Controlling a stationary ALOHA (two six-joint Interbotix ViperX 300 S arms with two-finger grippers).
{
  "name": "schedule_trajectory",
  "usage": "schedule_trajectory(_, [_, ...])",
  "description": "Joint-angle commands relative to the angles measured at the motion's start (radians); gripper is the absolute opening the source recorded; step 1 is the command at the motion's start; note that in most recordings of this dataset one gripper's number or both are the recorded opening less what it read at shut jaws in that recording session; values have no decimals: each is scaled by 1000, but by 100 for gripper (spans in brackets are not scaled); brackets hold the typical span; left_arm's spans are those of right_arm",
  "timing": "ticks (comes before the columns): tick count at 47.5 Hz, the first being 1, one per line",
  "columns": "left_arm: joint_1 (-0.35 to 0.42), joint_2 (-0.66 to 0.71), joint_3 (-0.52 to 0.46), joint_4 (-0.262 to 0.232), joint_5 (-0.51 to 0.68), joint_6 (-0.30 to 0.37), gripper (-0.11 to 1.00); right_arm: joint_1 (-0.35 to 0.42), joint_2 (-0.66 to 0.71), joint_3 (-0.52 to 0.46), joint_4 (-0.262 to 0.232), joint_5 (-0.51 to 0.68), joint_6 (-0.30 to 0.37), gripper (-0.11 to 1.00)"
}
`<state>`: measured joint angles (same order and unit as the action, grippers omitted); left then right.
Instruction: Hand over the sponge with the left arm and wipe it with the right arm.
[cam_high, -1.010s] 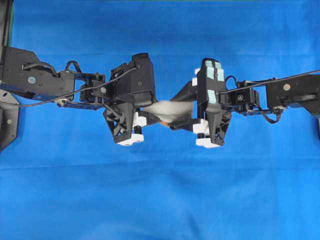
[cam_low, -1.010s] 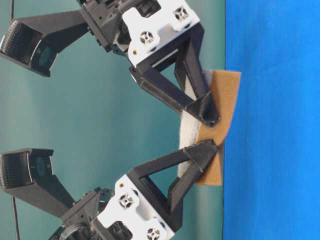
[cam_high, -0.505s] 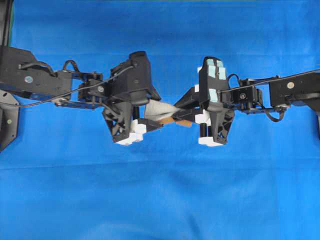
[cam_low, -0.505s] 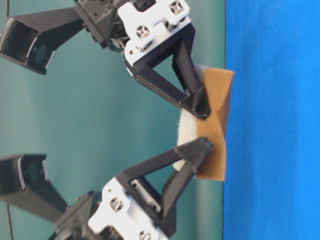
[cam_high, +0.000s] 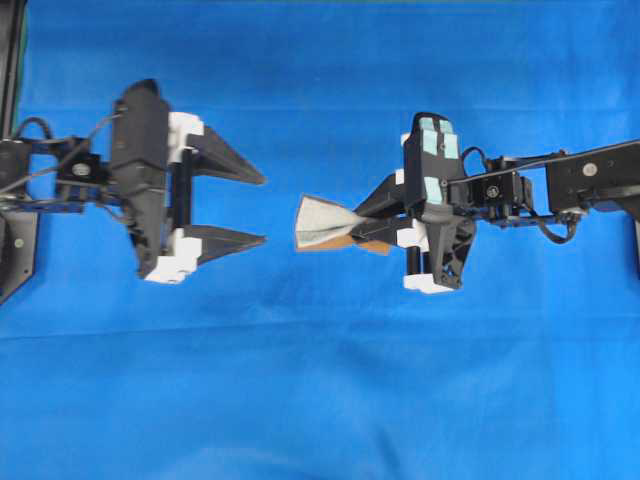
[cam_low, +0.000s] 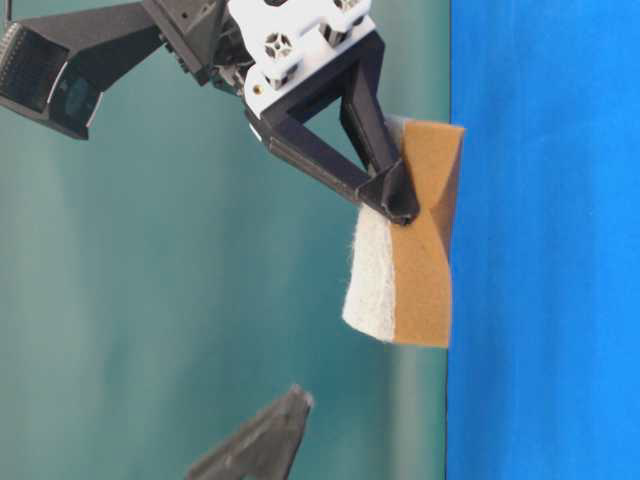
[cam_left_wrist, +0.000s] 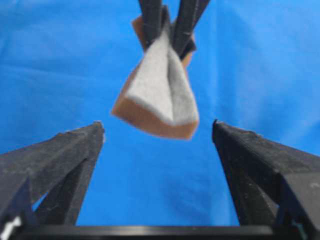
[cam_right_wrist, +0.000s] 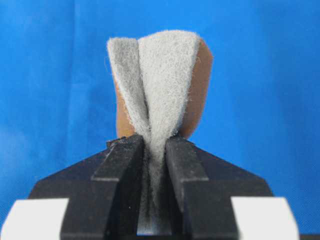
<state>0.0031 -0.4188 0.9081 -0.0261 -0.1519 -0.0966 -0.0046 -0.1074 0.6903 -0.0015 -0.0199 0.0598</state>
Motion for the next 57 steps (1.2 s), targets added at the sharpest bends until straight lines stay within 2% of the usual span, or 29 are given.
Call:
schedule_trajectory(1, [-2, -40, 6, 0, -17, -2, 86, 2, -26, -9, 0, -3, 2, 19])
schedule_trajectory(17, [-2, -49, 14, 0, -15, 2, 86, 3, -8, -8, 3, -8, 6, 19])
schedule_trajectory(45, [-2, -57, 21, 0, -17, 5, 86, 11, 259, -3, 17, -103, 9, 19])
schedule_trajectory(57, [-2, -69, 29, 0, -15, 5, 86, 6, 287, -3, 20, -112, 9, 19])
